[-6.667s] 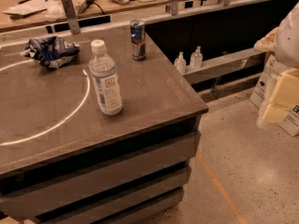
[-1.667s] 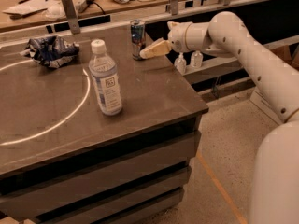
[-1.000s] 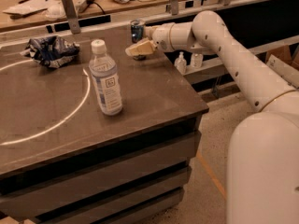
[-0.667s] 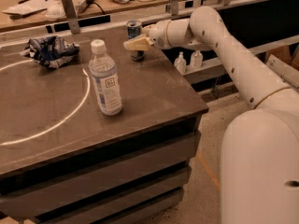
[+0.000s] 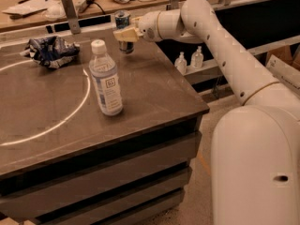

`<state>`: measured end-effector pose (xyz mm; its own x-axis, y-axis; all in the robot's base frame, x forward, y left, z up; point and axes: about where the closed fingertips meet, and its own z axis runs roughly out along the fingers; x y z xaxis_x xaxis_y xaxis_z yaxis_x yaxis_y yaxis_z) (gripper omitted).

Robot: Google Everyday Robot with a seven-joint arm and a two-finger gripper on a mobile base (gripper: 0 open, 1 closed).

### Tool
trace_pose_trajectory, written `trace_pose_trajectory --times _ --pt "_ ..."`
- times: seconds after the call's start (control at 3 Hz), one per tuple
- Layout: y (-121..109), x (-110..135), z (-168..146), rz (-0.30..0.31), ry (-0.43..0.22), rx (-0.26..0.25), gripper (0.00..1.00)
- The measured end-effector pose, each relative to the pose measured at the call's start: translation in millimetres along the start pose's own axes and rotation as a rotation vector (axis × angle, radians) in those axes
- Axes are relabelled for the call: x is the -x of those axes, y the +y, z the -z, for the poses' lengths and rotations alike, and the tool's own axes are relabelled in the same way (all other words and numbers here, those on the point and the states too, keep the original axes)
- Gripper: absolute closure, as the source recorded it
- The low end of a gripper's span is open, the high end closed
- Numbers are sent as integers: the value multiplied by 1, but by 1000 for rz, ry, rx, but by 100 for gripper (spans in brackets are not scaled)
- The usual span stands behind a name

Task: Move redbull can near blue chip bag

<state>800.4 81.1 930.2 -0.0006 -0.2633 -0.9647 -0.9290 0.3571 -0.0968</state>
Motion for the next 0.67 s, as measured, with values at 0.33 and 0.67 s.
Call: trace_pose_trajectory --times 0.33,0.67 --pt "20 22 -34 -27 -30 41 100" --pt "43 24 -69 -44 -27 89 100"
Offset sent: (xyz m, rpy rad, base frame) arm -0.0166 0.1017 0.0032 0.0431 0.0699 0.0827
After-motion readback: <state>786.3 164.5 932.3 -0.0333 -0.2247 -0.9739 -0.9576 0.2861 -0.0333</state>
